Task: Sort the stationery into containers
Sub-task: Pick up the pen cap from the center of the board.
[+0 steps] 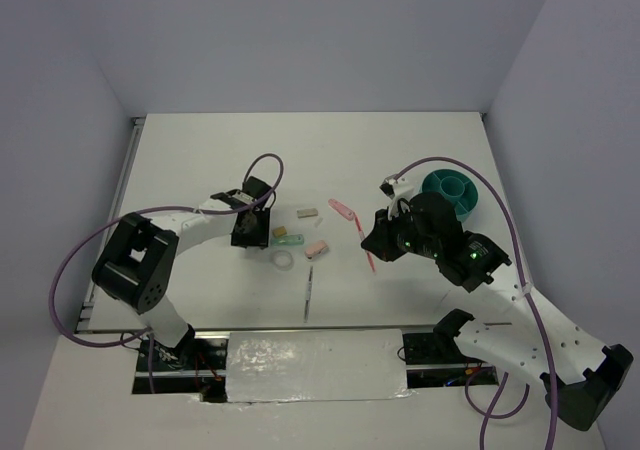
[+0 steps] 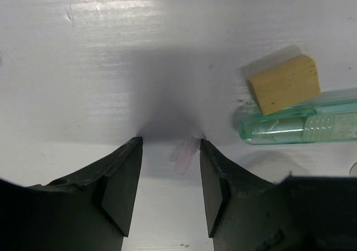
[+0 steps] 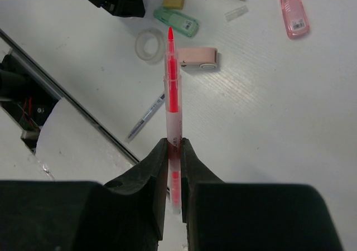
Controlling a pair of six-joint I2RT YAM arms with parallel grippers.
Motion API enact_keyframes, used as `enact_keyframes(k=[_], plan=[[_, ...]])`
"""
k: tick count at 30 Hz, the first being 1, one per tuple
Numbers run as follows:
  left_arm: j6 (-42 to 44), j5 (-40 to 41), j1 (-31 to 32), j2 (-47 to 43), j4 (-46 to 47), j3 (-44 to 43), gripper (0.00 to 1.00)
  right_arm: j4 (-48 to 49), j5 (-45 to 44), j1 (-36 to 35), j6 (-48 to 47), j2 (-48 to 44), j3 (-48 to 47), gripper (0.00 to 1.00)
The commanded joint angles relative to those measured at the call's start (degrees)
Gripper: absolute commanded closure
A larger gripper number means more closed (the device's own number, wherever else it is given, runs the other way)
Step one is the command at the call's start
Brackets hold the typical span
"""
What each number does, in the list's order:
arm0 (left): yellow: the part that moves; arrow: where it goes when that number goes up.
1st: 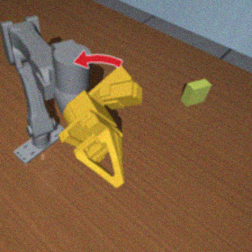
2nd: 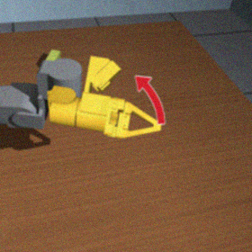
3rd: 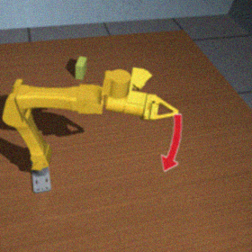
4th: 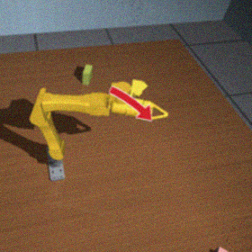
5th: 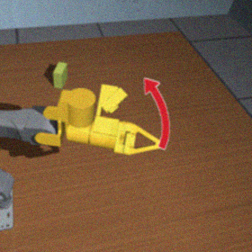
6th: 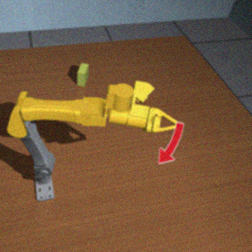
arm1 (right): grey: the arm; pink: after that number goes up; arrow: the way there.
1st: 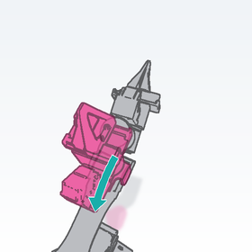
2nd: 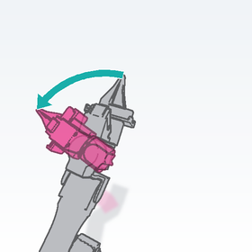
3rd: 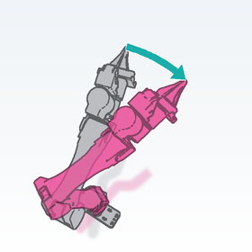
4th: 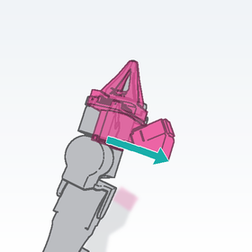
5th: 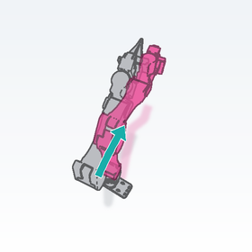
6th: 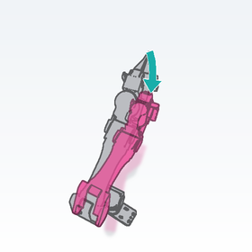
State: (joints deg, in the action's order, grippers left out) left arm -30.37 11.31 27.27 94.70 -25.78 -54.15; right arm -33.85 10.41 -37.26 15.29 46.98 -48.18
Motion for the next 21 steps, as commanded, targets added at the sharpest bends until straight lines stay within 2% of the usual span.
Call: enact_keyframes(k=[1,5,21], plan=[[0.0,1.9,0.2,3.4,0.7,0.1,0.43,2.0,1.0,-0.4,-0.7,-0.9,0.5,1.0],[-0.1,1.5,0.2,4.1,0.7,0.0,0.48,1.3,0.6,-0.4,-1.0,-1.0,0.2,1.0],[-2.3,3.1,2.9,1.8,-1.5,1.9,0.49,1.0,0.5,-0.4,-0.6,-0.7,-0.6,1.0]])
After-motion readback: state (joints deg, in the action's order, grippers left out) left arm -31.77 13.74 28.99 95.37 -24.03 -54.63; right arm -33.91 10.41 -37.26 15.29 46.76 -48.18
